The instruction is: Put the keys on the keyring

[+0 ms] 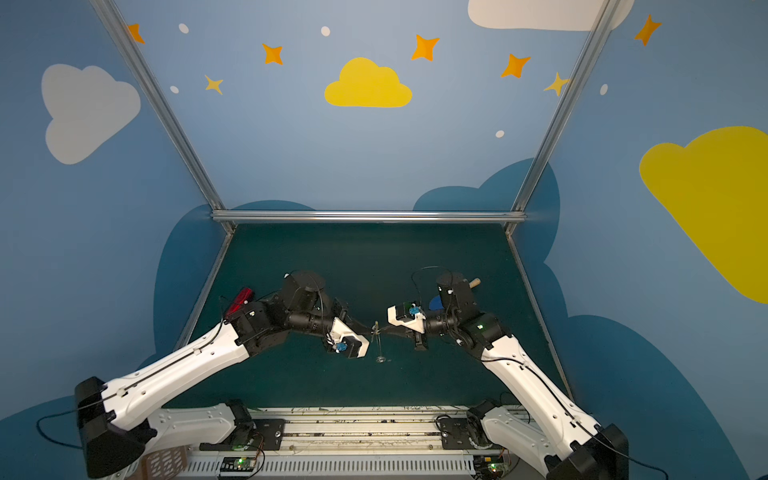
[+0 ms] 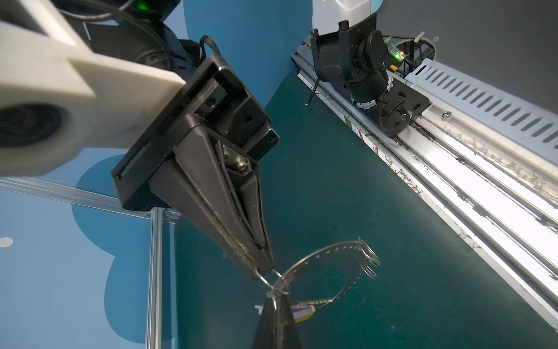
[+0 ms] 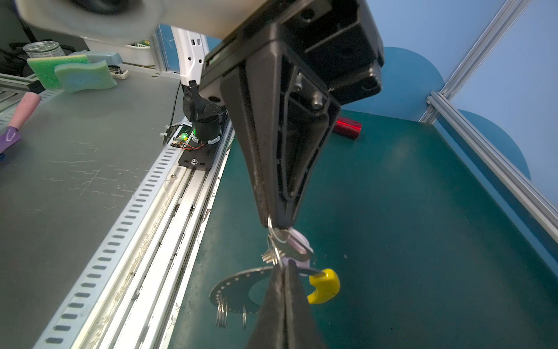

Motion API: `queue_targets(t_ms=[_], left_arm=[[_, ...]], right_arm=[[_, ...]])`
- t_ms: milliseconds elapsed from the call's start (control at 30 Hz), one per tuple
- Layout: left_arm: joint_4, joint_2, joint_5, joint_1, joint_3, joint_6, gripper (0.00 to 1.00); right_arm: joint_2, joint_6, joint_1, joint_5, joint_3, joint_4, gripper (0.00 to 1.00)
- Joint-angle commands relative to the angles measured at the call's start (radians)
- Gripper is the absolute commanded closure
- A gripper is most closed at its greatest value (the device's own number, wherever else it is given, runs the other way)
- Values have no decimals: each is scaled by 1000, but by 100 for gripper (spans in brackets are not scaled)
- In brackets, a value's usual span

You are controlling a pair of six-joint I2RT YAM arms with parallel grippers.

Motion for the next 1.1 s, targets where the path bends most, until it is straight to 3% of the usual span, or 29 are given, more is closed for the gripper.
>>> queue_targets(t_ms=[0,1067], left_arm=[[-86,9,13,-6,-18,-9,97],[-2,32,-32,-11,-20,-51,97]], right_arm=[[-27,17,-13,17,-9,80,100],[-4,168,-36,65,-22,198,100]])
